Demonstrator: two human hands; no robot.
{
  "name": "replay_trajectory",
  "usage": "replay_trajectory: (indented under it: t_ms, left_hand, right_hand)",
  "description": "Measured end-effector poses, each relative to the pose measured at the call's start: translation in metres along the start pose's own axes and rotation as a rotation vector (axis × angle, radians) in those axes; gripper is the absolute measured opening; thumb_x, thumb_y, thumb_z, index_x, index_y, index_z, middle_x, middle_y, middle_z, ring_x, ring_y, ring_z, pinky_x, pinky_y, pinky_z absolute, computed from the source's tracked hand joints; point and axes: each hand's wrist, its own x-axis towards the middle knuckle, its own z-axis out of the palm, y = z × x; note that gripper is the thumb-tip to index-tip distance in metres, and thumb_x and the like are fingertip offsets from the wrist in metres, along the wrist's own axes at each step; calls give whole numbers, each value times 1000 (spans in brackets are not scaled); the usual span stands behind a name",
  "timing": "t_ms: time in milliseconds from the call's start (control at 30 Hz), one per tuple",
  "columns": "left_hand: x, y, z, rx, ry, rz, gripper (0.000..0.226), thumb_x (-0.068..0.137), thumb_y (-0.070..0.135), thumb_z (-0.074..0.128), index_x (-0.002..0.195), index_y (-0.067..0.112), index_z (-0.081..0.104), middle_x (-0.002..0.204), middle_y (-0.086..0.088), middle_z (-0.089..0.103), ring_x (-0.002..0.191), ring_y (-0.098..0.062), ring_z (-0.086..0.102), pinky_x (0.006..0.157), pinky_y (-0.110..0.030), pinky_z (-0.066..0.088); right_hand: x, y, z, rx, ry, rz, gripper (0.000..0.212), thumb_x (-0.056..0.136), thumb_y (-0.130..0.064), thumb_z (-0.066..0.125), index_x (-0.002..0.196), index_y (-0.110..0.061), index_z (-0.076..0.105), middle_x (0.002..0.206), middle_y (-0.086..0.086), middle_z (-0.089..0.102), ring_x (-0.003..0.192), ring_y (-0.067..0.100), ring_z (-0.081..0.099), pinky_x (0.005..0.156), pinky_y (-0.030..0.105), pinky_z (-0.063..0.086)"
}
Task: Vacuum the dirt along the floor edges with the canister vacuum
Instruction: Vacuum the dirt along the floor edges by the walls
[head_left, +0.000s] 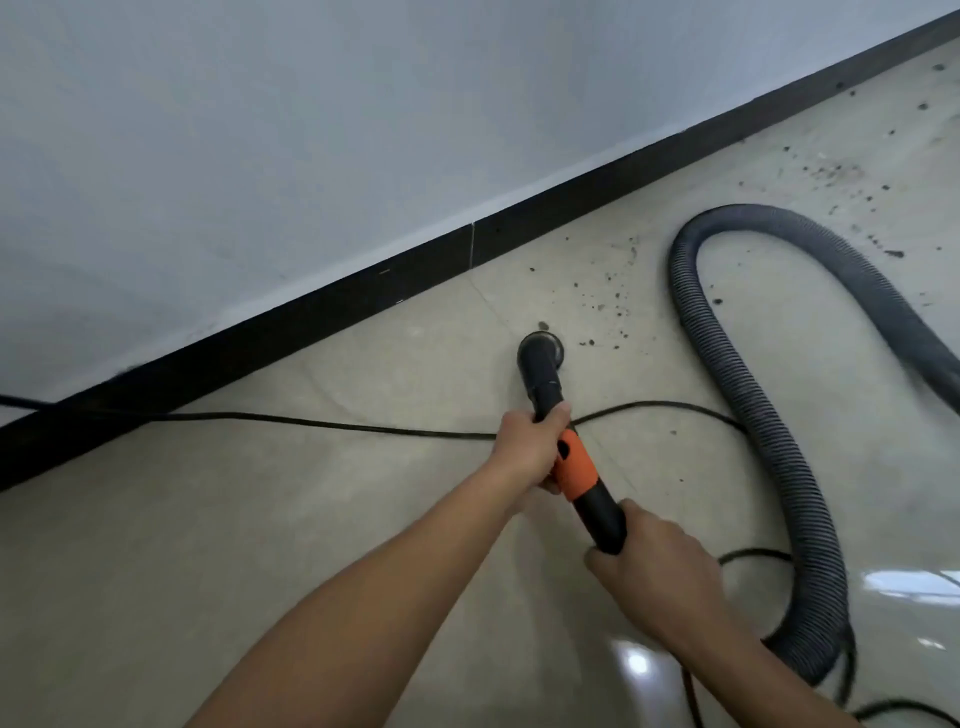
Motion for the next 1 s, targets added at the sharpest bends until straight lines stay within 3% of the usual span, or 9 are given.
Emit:
replay_trajectory:
  t_ms: [200, 400, 533, 667, 800, 1000]
  left_hand:
    - [-16, 3, -35, -33, 118, -48, 33, 96, 37, 55, 90, 4, 58, 75, -11, 59, 61, -25, 58, 44, -29, 50]
    - [24, 43, 3, -3, 58, -17, 34, 96, 35, 57, 109, 5, 51, 83, -10, 56, 67, -21, 55, 49, -30, 49]
    - [35, 53, 20, -47, 73, 14, 30, 94, 35, 59, 103, 8, 51, 86, -10, 55, 68, -22, 55, 47, -28, 47]
    - [16, 22, -13, -75, 241, 13, 29, 93, 35, 60, 91, 6, 58, 78, -11, 60, 68, -25, 60, 51, -33, 55]
    - [12, 9, -37, -111, 368, 32, 31, 95, 35, 57, 91, 4, 60, 88, -16, 65, 79, -30, 65, 57, -36, 58]
    - [-20, -19, -3, -114, 230, -74, 35, 92, 34, 60, 102, 1, 59, 79, -14, 62, 63, -26, 61, 42, -28, 49]
  right_hand:
    - [12, -18, 9, -3, -38, -165, 22, 83, -42, 56, 98, -29, 48, 79, -8, 55, 71, 16, 58, 61, 28, 43]
    - [58, 1, -21, -9, 44, -36, 24, 79, -39, 61, 97, -26, 53, 83, -4, 60, 78, 22, 59, 65, 30, 43]
    - [69, 7, -35, -2, 21, -15, 23, 80, -39, 62, 96, -26, 53, 79, -6, 57, 71, 17, 55, 59, 28, 35]
    - [58, -5, -18, -7, -65, -191, 23, 80, -38, 61, 97, -27, 51, 84, -4, 58, 76, 21, 57, 65, 29, 39]
    - [65, -21, -5, -49, -72, -327, 25, 81, -39, 60, 99, -26, 49, 85, -2, 56, 77, 21, 56, 67, 30, 39]
    - [25, 34, -8, -110, -66, -327, 18, 84, -41, 56, 92, -32, 43, 79, -8, 51, 75, 19, 57, 64, 29, 39]
